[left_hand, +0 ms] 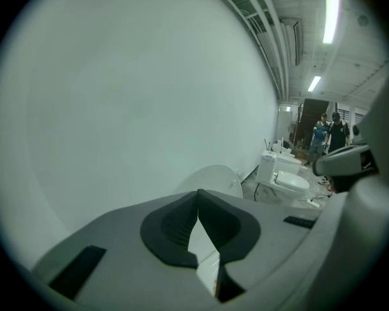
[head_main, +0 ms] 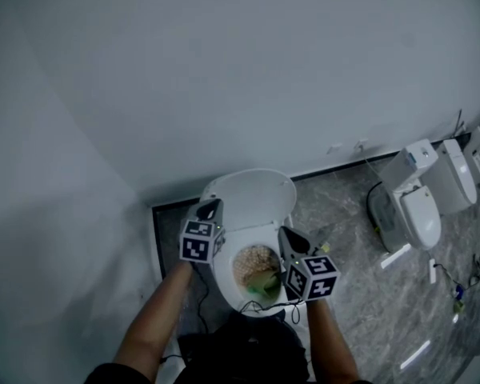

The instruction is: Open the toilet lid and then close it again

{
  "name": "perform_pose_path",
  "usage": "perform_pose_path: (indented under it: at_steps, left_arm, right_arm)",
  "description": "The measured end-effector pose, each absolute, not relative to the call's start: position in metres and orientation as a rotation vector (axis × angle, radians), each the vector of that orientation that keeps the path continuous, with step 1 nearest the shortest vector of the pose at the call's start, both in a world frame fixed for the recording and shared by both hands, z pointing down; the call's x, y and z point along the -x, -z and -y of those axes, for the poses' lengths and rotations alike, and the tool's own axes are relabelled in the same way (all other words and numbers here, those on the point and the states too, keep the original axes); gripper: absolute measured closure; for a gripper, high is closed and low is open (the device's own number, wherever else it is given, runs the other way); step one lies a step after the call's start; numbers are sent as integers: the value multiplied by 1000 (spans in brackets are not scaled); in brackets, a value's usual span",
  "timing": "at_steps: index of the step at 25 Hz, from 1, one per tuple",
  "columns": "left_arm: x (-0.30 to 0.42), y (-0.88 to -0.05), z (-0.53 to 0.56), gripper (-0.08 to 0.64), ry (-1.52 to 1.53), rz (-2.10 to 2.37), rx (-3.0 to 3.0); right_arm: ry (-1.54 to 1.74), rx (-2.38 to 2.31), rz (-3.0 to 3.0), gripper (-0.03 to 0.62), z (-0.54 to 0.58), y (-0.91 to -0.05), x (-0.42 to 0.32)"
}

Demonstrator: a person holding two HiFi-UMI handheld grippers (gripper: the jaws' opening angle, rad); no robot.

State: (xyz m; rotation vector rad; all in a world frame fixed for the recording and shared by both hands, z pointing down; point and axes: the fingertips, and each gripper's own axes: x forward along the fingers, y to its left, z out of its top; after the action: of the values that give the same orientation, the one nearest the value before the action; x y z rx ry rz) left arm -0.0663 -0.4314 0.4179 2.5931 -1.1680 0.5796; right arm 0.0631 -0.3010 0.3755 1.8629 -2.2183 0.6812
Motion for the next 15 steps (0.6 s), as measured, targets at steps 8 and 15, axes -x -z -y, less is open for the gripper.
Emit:
perform_pose_path:
  at_steps: [8,15]
  left_arm:
    - [72,-437,476,482,-667,1164,-2588]
    - [58,-467,507,420,-778,1070,-2586]
  right_arm:
    - [-617,-1837,2225,581,304,-361,-66]
    - [-632,-1844,2155,581,299,-367,-86]
